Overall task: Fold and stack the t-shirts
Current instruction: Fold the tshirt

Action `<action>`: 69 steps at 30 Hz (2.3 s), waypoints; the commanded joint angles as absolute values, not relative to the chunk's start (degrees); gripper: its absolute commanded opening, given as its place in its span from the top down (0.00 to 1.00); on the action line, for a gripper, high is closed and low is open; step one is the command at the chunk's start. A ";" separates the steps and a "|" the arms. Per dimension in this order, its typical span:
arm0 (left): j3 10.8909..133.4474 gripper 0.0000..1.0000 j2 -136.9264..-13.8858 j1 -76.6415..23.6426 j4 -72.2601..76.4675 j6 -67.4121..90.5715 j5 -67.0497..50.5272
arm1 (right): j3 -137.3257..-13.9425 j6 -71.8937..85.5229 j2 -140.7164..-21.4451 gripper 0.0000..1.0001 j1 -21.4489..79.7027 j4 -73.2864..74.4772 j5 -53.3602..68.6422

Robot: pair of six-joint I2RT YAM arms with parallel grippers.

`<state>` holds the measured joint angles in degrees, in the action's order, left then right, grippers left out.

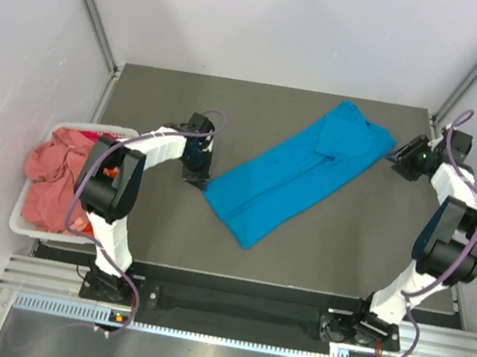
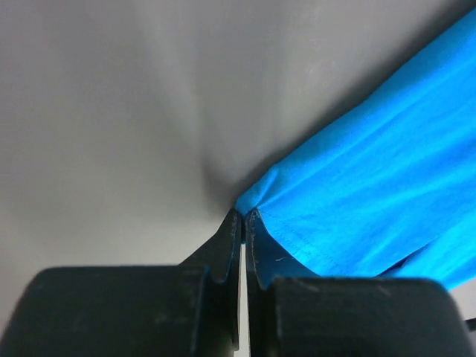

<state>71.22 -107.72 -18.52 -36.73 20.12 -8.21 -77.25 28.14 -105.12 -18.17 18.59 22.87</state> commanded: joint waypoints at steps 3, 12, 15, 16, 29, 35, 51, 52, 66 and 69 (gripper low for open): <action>61.01 1.00 -100.22 -18.46 -39.29 23.72 -5.54 | -66.21 28.39 -96.16 0.55 -18.19 12.67 24.52; 46.23 1.00 -86.58 -20.82 -39.45 30.49 -6.26 | -69.87 28.83 -102.90 0.59 -16.88 5.99 27.07; 47.11 1.00 -85.69 -23.38 -40.86 32.52 -6.23 | -73.20 29.70 -106.42 0.57 -16.61 4.58 27.95; 47.11 1.00 -85.69 -23.47 -40.87 32.78 -7.11 | -73.91 30.58 -108.78 0.57 -16.52 3.09 28.30; 58.70 0.67 -84.82 -23.47 -46.49 29.98 5.27 | -90.60 34.36 -126.38 0.56 -12.13 -0.71 27.51; 62.58 0.68 -85.34 -23.47 -45.18 27.16 3.26 | -97.54 34.89 -132.27 0.58 -11.16 2.72 24.35; 60.81 0.66 -92.90 -23.47 -38.75 24.61 -6.77 | -133.67 36.03 -153.27 0.99 -9.23 8.18 24.70; 61.08 0.64 -93.77 -23.38 -38.76 24.09 -8.25 | -134.81 36.12 -153.28 0.96 -9.23 7.83 24.18; 59.42 0.61 -97.39 -23.38 -35.07 23.02 -15.82 | -91.53 33.40 -114.92 0.54 -6.43 20.36 17.50; 58.19 0.61 -96.77 -23.47 -33.23 23.82 -17.13 | -79.05 35.93 -105.43 0.56 -1.95 25.74 15.30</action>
<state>59.18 -98.15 -23.55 -36.91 23.79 -14.24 -85.71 34.65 -115.48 -6.87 18.96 18.48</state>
